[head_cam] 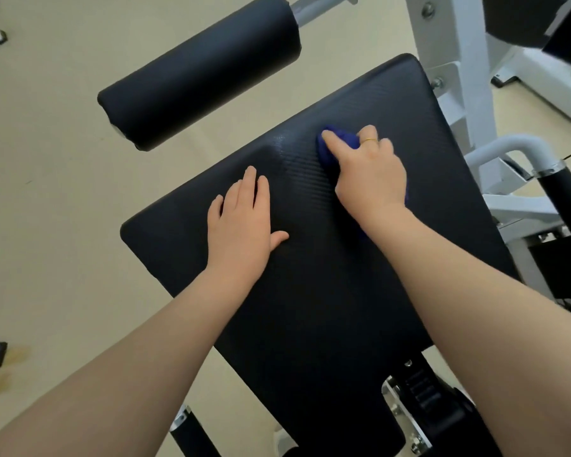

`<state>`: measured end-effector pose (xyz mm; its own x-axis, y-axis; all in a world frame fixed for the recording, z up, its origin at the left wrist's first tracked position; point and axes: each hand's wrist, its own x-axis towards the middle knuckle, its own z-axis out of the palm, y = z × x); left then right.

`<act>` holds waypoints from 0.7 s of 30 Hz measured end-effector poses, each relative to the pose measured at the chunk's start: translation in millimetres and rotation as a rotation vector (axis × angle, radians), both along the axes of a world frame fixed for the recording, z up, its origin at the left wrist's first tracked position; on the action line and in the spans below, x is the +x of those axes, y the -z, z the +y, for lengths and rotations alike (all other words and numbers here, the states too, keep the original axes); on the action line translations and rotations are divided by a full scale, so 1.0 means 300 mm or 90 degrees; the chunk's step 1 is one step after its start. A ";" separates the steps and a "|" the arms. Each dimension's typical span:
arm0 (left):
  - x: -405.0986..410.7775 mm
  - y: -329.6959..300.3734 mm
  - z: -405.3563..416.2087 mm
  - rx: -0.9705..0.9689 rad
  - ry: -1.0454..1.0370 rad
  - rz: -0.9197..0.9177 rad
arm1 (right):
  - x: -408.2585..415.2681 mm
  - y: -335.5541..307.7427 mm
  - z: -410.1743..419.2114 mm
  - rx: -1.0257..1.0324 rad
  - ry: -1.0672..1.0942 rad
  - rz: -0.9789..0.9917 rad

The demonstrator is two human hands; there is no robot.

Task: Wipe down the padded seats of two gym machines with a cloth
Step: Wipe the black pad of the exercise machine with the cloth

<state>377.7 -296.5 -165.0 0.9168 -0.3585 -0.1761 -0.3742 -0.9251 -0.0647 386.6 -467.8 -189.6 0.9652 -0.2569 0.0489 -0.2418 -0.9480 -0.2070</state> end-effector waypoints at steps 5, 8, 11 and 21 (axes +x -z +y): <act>-0.034 0.022 0.020 -0.061 -0.020 0.002 | -0.054 -0.009 0.154 0.036 -0.003 0.008; -0.091 0.038 0.043 -0.083 -0.055 -0.005 | -0.119 -0.008 0.185 0.003 -0.114 0.011; -0.122 0.043 0.055 -0.070 -0.079 0.001 | -0.060 -0.028 0.112 -0.010 -0.091 0.030; -0.102 0.018 0.121 -0.100 -0.146 0.020 | -0.011 -0.047 0.260 0.010 -0.116 0.026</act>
